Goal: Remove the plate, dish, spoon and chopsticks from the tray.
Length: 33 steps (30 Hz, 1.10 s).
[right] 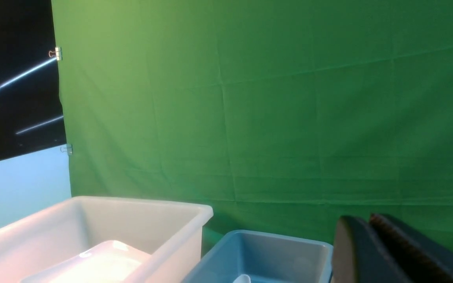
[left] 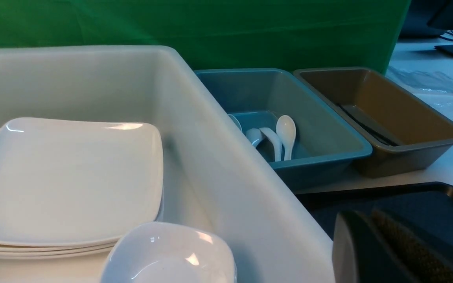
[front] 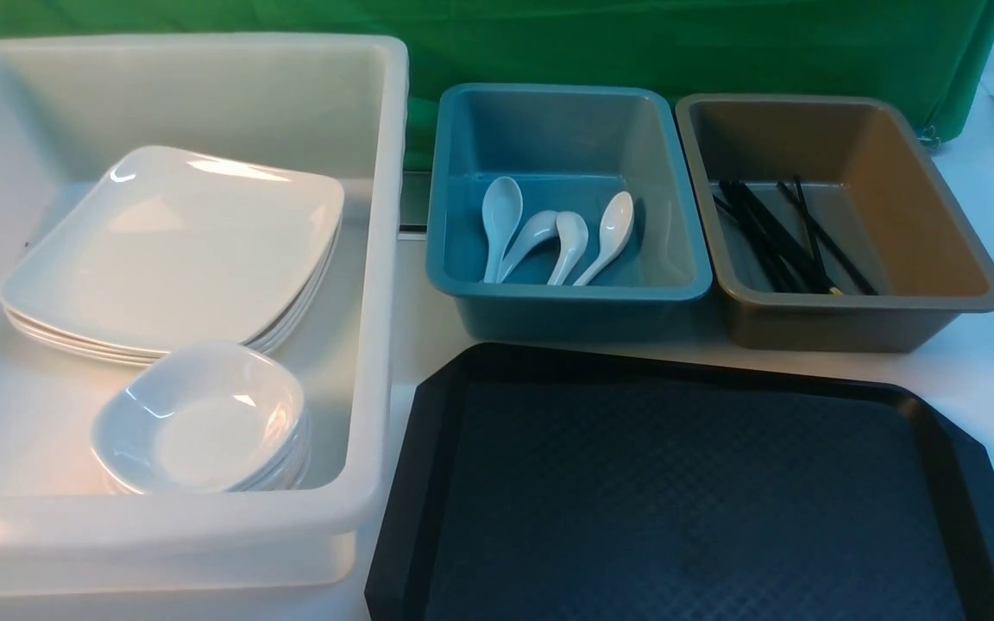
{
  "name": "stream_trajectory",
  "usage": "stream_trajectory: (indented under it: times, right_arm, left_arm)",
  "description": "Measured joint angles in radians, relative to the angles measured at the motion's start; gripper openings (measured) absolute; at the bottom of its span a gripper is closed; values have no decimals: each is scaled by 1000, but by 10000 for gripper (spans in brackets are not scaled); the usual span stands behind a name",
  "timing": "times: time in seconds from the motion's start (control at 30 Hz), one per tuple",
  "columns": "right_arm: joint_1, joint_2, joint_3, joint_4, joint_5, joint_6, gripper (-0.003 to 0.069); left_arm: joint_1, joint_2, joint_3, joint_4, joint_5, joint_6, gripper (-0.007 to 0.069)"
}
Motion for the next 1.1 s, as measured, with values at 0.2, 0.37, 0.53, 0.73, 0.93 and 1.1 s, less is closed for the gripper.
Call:
stream_trajectory:
  times: [0.2, 0.37, 0.53, 0.73, 0.93, 1.1]
  right_arm:
    - [0, 0, 0, 0, 0, 0, 90]
    - [0, 0, 0, 0, 0, 0, 93]
    - [0, 0, 0, 0, 0, 0, 110]
    - [0, 0, 0, 0, 0, 0, 129]
    - [0, 0, 0, 0, 0, 0, 141]
    - [0, 0, 0, 0, 0, 0, 147]
  left_arm:
    - [0, 0, 0, 39, -3, 29, 15]
    - [0, 0, 0, 63, -19, 30, 15]
    - [26, -34, 63, 58, -170, 106, 15]
    - [199, -170, 307, 22, -351, 190, 16]
    - [349, -302, 540, 0, -401, 194, 16]
    - [391, -333, 619, -4, -377, 194, 16]
